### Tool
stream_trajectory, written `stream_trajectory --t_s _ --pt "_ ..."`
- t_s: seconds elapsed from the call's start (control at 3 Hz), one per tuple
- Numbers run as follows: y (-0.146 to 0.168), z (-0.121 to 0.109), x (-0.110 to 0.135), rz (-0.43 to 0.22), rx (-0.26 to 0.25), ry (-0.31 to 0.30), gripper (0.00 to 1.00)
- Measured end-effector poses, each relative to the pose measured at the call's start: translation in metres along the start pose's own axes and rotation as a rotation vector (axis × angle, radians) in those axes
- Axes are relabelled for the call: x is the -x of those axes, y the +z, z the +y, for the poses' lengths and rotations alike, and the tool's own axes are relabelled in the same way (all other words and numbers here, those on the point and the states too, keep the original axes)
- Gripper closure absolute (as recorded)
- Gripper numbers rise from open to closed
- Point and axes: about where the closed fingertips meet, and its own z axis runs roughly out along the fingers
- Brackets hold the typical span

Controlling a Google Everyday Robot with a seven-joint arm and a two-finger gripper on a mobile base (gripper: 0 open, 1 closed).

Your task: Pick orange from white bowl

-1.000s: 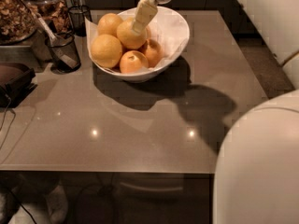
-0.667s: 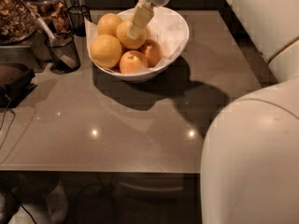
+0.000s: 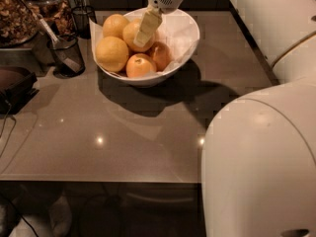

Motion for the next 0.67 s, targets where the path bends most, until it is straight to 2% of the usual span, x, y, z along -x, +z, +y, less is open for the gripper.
stream_trajectory --t_s 0.67 --pt "0.018 0.003 -0.01 0.001 0.068 0.048 0.31"
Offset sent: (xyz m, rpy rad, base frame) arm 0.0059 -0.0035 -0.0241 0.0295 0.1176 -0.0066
